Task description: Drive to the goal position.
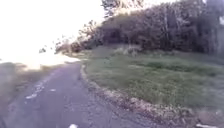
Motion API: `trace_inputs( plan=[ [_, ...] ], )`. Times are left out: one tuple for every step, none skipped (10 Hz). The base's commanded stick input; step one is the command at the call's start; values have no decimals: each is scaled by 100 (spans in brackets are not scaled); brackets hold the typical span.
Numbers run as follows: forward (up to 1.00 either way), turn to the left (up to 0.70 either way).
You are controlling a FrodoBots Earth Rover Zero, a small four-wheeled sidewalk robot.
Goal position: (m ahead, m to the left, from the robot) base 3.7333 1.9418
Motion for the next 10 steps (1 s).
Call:
trace_inputs(
  plan=[
    [0,85],
    [0,85],
    [0,85],
    [0,85],
    [0,85],
    [0,85],
    [0,85],
    [0,84],
    [0,73],
    [0,51]
  ],
)
